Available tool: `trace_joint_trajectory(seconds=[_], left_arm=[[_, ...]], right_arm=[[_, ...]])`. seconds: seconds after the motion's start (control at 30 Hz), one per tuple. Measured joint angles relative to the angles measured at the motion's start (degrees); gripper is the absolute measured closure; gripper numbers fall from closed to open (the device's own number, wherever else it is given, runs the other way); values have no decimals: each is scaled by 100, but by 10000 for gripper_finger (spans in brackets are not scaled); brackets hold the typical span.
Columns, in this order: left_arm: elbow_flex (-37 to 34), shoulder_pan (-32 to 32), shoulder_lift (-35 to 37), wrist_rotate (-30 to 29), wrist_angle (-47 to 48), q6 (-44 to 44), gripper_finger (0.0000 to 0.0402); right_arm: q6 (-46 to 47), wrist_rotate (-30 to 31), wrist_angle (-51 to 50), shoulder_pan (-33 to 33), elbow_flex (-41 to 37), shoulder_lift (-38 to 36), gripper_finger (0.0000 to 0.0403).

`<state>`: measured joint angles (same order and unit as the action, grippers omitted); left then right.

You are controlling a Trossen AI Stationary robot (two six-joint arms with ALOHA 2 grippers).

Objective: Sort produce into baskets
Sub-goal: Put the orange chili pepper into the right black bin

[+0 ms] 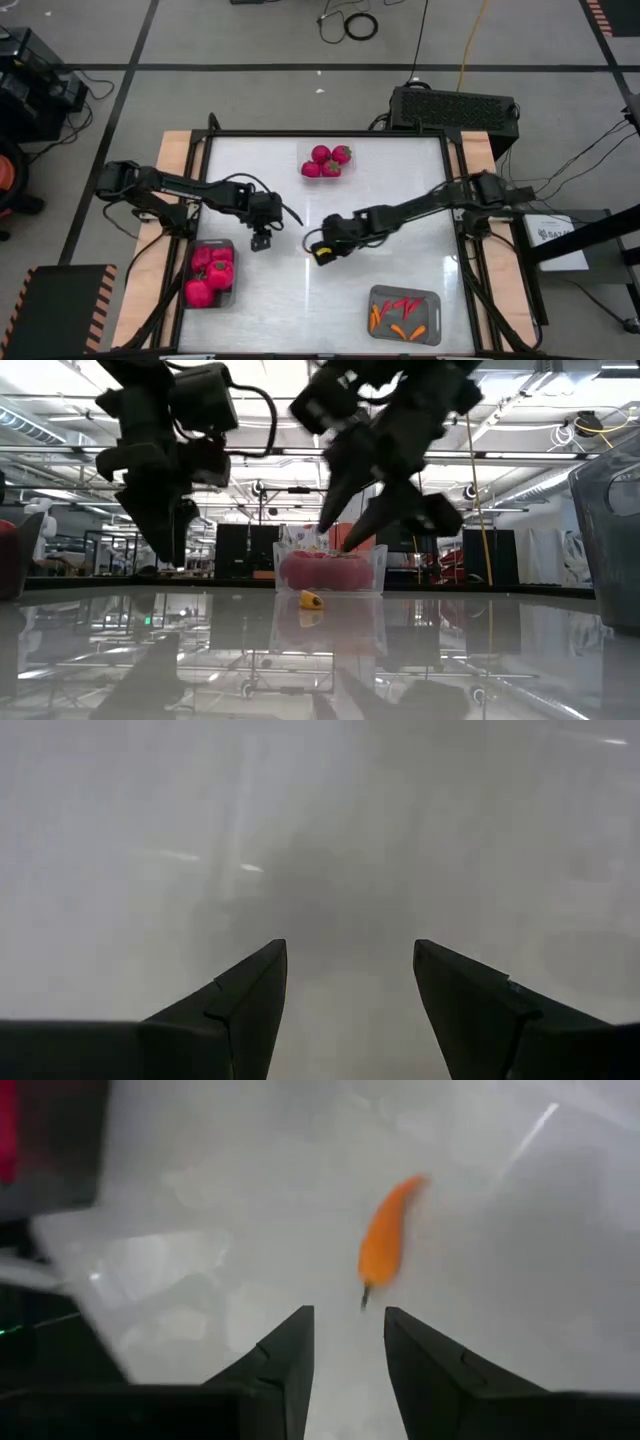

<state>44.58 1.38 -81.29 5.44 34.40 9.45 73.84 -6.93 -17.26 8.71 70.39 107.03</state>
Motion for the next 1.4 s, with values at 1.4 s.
trace_joint_trajectory(seconds=[1.4], left_arm=[[2,-1,1993,-1395,650,-229,175]], right_arm=[[49,1350,-2751,-37,2754,2099,287]])
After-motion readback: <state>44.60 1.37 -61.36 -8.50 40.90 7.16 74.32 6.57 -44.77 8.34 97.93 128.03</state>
